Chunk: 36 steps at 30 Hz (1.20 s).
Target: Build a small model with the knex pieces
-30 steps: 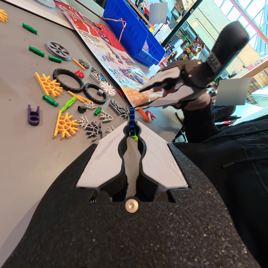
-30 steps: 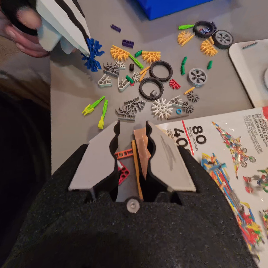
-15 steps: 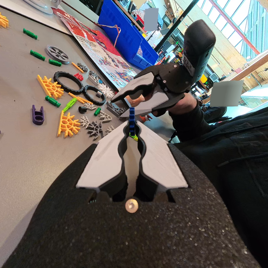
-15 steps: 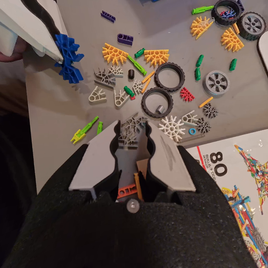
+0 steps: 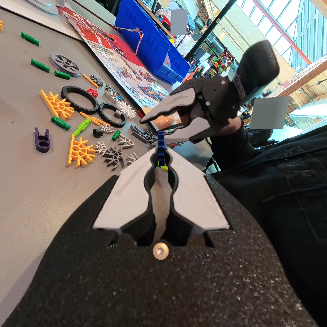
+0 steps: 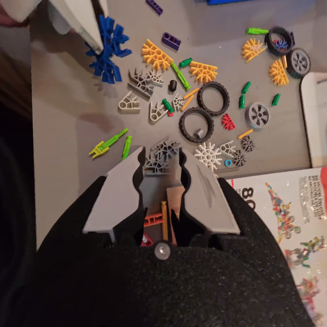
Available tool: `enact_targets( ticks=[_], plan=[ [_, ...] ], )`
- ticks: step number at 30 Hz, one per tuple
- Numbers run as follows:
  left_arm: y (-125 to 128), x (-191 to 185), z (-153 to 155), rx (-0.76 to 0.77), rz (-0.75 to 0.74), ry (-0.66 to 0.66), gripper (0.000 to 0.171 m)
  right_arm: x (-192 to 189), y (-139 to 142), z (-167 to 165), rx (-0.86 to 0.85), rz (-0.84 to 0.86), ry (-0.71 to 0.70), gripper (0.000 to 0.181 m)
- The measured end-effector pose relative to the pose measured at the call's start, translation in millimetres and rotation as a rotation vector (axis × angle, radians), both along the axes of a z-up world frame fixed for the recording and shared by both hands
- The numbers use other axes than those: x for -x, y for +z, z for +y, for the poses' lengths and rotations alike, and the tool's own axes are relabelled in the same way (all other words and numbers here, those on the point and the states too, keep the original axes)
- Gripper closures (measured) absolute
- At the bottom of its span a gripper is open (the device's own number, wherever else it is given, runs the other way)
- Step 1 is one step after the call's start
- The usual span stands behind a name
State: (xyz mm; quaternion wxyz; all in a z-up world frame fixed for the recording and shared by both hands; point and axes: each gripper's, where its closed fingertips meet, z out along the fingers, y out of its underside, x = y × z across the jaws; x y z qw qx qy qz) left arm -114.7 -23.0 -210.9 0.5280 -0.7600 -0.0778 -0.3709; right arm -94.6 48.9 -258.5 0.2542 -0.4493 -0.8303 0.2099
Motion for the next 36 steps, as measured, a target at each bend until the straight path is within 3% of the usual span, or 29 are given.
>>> enact_targets(
  ticks=[7, 14, 24, 36],
  plan=[
    [-1, 0, 0, 0.004, 0.002, -0.001, 0.168, 4, -4, 5, 0.177, 0.002, -0.209, 0.139],
    [-1, 0, 0, 0.005, 0.001, -0.002, 0.168, 7, -9, -2, 0.144, 0.015, -0.184, 0.153],
    [-1, 1, 2, 0.025, -0.019, -0.002, 0.168, 13, 12, 7, -0.223, 0.194, 0.054, 0.155],
    [6, -6, 15, 0.108, -0.071, -0.106, 0.168, 10, 49, -13, -0.473, 0.531, 0.361, 0.155]
  ],
)
